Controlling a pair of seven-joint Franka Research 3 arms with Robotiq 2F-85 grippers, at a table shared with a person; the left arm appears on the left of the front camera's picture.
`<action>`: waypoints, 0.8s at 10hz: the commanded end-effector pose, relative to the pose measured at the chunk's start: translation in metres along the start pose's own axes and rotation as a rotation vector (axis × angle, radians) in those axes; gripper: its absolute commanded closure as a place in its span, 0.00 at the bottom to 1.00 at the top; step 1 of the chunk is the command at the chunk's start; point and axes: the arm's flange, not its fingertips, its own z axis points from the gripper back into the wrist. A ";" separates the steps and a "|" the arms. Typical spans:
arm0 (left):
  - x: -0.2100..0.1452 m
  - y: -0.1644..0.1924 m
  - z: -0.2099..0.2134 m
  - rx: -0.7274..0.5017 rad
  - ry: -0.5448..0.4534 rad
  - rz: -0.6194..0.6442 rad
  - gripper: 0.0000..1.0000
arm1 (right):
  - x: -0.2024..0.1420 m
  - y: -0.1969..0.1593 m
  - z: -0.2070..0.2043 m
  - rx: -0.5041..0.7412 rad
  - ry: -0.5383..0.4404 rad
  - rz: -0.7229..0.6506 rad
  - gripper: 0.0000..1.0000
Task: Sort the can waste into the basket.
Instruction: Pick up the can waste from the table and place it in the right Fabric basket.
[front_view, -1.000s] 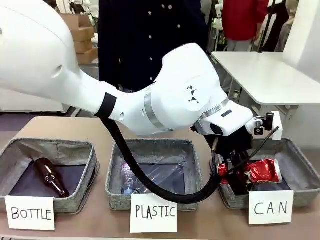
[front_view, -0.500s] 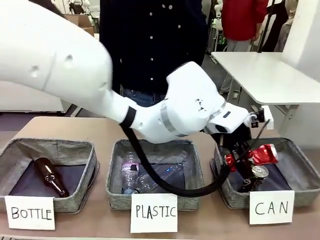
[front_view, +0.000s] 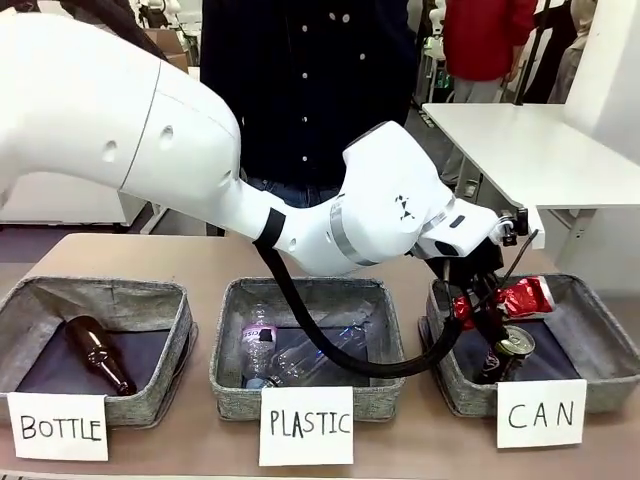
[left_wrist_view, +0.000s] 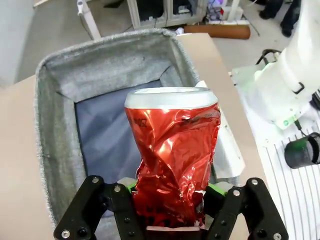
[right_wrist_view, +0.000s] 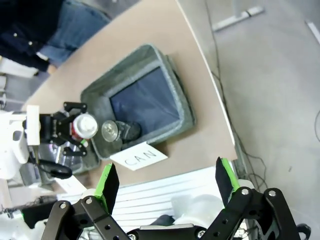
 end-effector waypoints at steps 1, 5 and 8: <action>-0.003 0.019 -0.015 -0.026 0.045 0.043 0.88 | -0.003 0.002 0.009 0.010 -0.016 -0.028 0.00; -0.005 0.031 -0.007 0.020 0.012 0.041 0.00 | -0.003 0.002 0.009 0.010 -0.016 -0.028 0.00; -0.009 0.026 0.001 0.022 0.012 0.048 0.00 | -0.003 0.002 0.009 0.010 -0.016 -0.028 0.00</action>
